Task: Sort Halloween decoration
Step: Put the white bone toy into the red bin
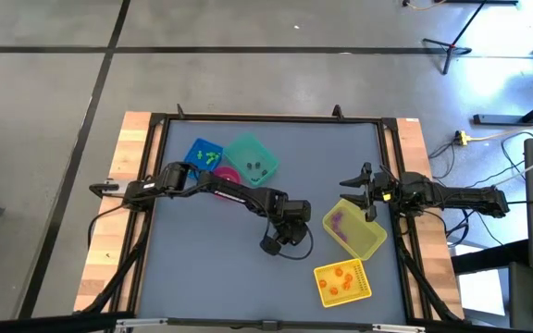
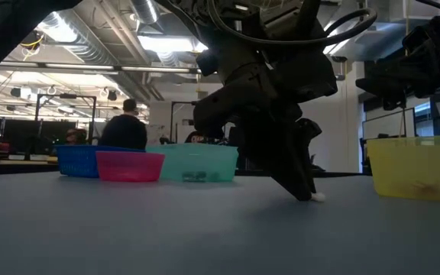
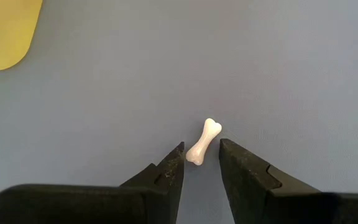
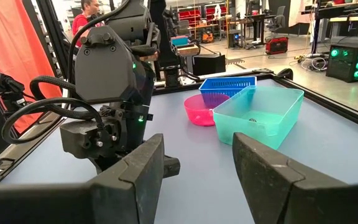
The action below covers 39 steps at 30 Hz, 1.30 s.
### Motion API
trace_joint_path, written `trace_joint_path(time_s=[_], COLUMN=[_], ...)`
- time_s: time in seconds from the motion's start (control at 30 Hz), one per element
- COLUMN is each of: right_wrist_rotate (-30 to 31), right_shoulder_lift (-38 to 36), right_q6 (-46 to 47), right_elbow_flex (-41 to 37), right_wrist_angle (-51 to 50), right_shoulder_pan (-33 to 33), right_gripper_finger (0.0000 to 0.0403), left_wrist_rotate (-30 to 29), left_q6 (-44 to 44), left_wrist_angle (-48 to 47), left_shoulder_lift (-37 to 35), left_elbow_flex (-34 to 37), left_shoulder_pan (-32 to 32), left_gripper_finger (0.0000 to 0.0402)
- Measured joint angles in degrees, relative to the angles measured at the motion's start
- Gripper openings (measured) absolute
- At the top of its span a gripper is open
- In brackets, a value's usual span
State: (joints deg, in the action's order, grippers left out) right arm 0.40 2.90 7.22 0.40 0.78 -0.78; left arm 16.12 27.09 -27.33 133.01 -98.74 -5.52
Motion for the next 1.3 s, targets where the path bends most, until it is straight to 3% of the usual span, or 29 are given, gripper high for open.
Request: trace_joint_path(time_s=[0.57,1.0,1.3], right_wrist_rotate=[0.0,0.0,0.0], right_shoulder_lift=[0.0,0.0,0.0], right_q6=[0.0,0.0,0.0], right_elbow_flex=[0.0,0.0,0.0], right_wrist_angle=[0.0,0.0,0.0], right_shoulder_pan=[0.0,0.0,0.0], right_gripper_finger=[0.0189,0.0189,0.0189], left_wrist_rotate=[0.0,0.0,0.0], left_q6=[0.0,-0.1,-0.2], left_wrist_angle=[0.0,-0.2,0.0], left_shoulder_lift=[0.0,0.0,0.0], left_elbow_flex=[0.0,0.0,0.0], left_shoulder_pan=[0.0,0.0,0.0], left_gripper_finger=[0.0093,0.0024,0.0010])
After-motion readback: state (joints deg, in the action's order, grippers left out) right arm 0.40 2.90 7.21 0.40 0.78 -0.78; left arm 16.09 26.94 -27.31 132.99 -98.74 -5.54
